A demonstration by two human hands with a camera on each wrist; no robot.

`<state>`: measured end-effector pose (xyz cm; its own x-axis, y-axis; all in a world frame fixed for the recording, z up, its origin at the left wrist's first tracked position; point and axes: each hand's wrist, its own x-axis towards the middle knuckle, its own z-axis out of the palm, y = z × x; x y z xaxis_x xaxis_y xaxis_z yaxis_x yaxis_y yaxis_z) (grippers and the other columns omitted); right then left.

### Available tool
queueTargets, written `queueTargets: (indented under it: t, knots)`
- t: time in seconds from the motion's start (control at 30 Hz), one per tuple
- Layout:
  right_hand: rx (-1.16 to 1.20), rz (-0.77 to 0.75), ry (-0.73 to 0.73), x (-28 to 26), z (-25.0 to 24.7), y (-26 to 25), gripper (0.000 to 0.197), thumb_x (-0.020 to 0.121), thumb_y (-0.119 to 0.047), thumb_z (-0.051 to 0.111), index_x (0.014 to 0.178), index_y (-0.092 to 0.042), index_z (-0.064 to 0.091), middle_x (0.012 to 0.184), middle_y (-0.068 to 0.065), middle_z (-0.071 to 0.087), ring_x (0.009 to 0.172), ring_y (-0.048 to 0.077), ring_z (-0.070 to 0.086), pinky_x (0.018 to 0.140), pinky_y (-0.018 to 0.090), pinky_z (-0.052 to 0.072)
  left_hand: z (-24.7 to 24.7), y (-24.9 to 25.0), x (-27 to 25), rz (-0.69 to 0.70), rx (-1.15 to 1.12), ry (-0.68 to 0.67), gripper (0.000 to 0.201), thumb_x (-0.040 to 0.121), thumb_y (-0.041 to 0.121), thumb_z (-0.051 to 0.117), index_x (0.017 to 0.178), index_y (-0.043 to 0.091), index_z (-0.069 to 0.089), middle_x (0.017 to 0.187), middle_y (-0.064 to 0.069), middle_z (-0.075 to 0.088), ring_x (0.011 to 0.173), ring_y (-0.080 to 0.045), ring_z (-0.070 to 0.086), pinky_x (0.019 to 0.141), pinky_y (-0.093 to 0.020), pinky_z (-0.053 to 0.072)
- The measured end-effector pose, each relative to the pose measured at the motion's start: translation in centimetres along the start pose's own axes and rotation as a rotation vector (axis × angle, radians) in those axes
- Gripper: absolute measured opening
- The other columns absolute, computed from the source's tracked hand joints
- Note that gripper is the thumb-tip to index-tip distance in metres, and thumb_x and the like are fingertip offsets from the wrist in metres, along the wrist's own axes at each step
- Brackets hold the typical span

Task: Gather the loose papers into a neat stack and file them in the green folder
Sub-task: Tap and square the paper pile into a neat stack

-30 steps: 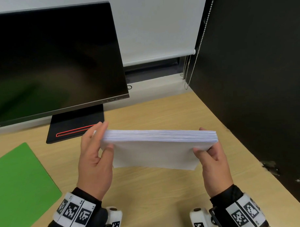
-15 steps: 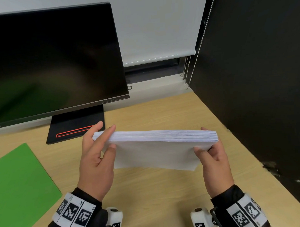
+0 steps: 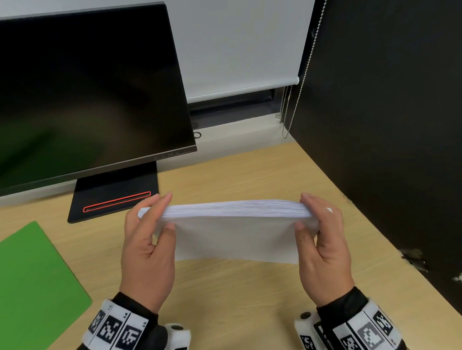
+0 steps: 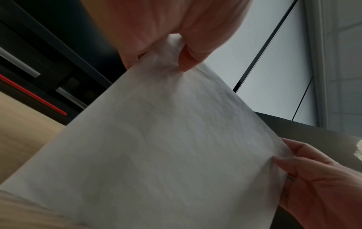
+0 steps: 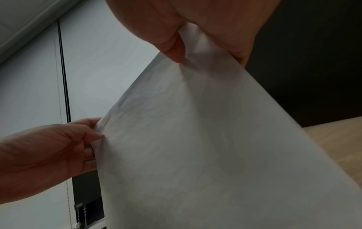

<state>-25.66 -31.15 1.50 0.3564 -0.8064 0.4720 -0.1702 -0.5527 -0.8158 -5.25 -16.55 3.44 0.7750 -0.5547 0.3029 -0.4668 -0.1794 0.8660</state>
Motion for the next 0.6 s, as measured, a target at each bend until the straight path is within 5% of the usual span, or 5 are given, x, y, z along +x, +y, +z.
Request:
queueTargets:
  t: [0.1, 0.2, 0.3, 0.5, 0.6]
  knots:
    - [0.004, 0.020, 0.004, 0.1, -0.1, -0.1, 0.044, 0.093, -0.002, 0.052, 0.136, -0.016, 0.052, 0.133, 0.009, 0.051, 0.126, -0.005, 0.044, 0.107, 0.016, 0.038, -0.1, -0.1, 0.2, 0.011, -0.010, 0.002, 0.051, 0.098, -0.004, 0.054, 0.132, 0.034, 0.058, 0.136, 0.002, 0.050, 0.102, 0.027, 0.048, 0.084, 0.008, 0.034]
    - [0.137, 0.203, -0.024, 0.1, -0.6, -0.4, 0.062, 0.097, 0.001, 0.054, 0.148, -0.029, 0.037, 0.133, -0.008, 0.055, 0.124, 0.000, 0.051, 0.100, 0.020, 0.043, -0.3, -0.5, 0.3, -0.082, -0.189, -0.025, 0.068, 0.094, 0.009, 0.055, 0.143, 0.053, 0.039, 0.139, 0.007, 0.055, 0.120, 0.006, 0.053, 0.105, -0.016, 0.038]
    - [0.386, 0.475, -0.046, 0.5, -0.8, -0.3, 0.073, 0.094, 0.008, 0.051, 0.152, -0.033, 0.033, 0.131, -0.009, 0.064, 0.115, 0.000, 0.060, 0.092, 0.018, 0.042, -0.1, -1.5, 0.5, -0.311, -0.391, -0.038, 0.080, 0.096, -0.010, 0.050, 0.156, 0.038, 0.028, 0.129, 0.008, 0.066, 0.116, -0.001, 0.060, 0.110, -0.030, 0.039]
    - [0.415, 0.609, -0.065, 0.8, -0.5, 0.1, 0.059, 0.094, 0.008, 0.047, 0.144, -0.024, 0.050, 0.105, -0.050, 0.062, 0.099, -0.029, 0.055, 0.086, 0.013, 0.037, 0.7, -3.1, 0.7, -0.459, -0.489, -0.009, 0.053, 0.092, -0.016, 0.045, 0.113, 0.026, 0.070, 0.116, 0.000, 0.071, 0.110, -0.012, 0.063, 0.096, -0.030, 0.046]
    - [0.414, 0.643, -0.048, 0.4, -0.3, 0.7, 0.054, 0.092, 0.009, 0.046, 0.135, -0.021, 0.058, 0.099, -0.045, 0.066, 0.093, -0.026, 0.058, 0.086, 0.018, 0.039, 0.9, -3.6, 0.5, -0.495, -0.505, 0.009, 0.043, 0.089, -0.016, 0.044, 0.108, 0.012, 0.070, 0.107, -0.006, 0.072, 0.105, -0.020, 0.063, 0.091, -0.028, 0.048]
